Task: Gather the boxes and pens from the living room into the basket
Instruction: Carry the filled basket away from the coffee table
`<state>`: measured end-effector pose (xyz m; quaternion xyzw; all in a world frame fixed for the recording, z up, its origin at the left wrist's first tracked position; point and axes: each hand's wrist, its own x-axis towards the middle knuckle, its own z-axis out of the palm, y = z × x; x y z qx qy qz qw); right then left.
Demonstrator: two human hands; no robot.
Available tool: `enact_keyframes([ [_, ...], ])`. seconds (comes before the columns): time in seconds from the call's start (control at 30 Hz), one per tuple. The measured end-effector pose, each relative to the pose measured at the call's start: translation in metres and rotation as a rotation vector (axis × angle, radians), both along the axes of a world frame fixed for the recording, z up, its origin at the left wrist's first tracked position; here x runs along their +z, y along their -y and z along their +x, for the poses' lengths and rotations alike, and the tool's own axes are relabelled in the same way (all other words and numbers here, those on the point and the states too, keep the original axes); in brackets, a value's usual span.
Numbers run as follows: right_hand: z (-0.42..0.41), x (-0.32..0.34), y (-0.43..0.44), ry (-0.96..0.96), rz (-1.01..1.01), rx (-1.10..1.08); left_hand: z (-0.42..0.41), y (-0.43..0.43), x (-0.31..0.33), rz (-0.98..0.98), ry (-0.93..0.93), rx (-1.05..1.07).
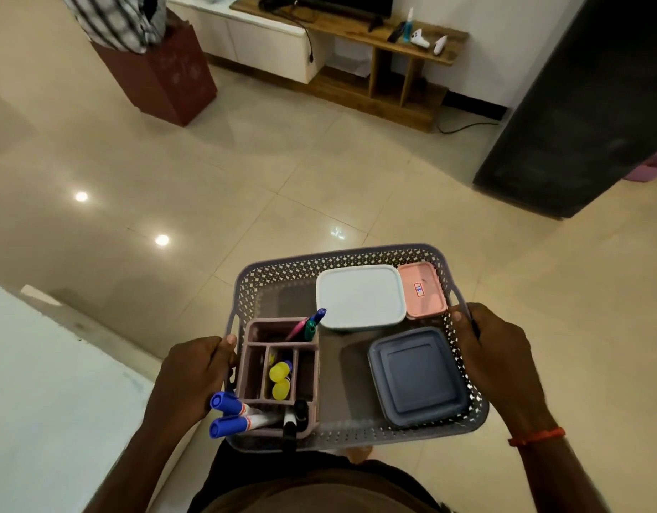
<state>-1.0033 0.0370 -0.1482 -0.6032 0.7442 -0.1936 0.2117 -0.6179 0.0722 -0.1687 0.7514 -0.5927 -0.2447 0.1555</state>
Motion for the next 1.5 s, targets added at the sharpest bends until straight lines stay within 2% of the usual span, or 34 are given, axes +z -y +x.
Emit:
enact_keyframes([
  [0.53,0.013,0.008,0.175,-0.175,-0.006,0.294,0.004,0.11,-0.007,0.002,-0.023,0.147],
  [0.73,0.022,0.011,0.23,-0.143,-0.013,0.304,0.013,0.155,-0.004,-0.018,-0.031,0.147],
  [0.9,0.026,0.009,0.285,-0.034,0.06,0.326,0.016,0.189,0.007,-0.052,-0.073,0.214],
  [1.03,0.027,0.006,0.339,-0.028,0.061,0.394,0.009,0.219,0.005,-0.043,-0.085,0.267],
  [1.5,0.033,-0.003,0.547,0.045,0.009,0.714,-0.05,0.323,-0.006,-0.027,-0.005,0.629],
])
